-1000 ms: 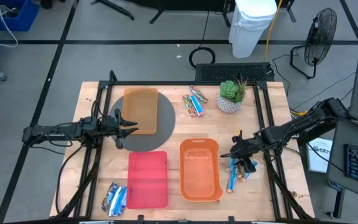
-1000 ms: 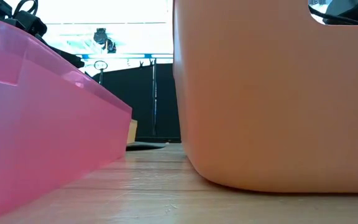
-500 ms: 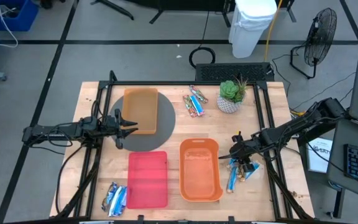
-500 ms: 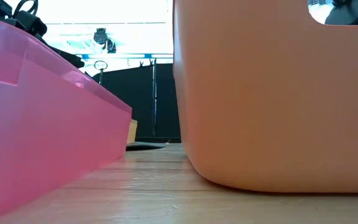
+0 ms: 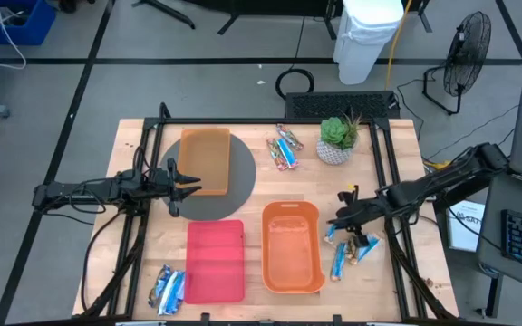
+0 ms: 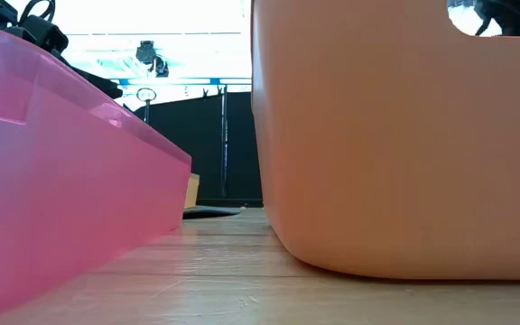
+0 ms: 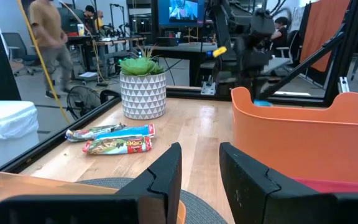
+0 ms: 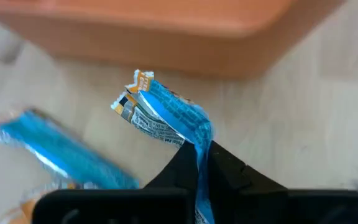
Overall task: Pick and place Granola Bars by type
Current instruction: Put the yellow granola bar into the orange bin
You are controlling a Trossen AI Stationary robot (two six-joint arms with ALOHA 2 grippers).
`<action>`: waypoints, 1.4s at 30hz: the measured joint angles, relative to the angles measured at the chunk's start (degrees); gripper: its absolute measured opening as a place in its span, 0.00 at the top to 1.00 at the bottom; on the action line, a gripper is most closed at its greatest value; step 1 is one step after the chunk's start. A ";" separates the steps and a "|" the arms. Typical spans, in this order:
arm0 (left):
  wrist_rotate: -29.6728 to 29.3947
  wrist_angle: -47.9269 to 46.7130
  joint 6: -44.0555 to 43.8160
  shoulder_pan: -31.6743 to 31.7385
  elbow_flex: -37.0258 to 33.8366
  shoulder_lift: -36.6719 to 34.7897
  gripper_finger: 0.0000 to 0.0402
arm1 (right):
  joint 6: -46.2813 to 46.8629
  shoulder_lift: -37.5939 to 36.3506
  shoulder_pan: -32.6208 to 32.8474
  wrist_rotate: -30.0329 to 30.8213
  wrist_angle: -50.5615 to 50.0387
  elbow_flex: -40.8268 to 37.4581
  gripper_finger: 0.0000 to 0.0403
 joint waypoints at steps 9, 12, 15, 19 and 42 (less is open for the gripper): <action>0.00 0.00 0.00 0.00 0.00 0.00 0.72 | -0.38 -7.00 -0.02 4.62 0.02 6.11 0.99; 0.00 0.00 0.00 0.00 0.00 0.00 0.72 | -1.92 -7.09 -0.02 4.13 9.05 6.23 0.99; 0.00 -0.01 0.00 0.00 0.00 0.02 0.72 | -3.51 -5.26 -0.11 1.62 19.01 6.34 0.99; 0.00 -0.02 0.00 0.00 0.00 0.02 0.72 | -3.95 -0.08 -0.90 -1.04 31.93 6.34 0.99; 0.00 -0.01 0.00 0.00 0.00 0.00 0.72 | -7.37 33.65 -9.01 -4.95 19.97 25.22 0.99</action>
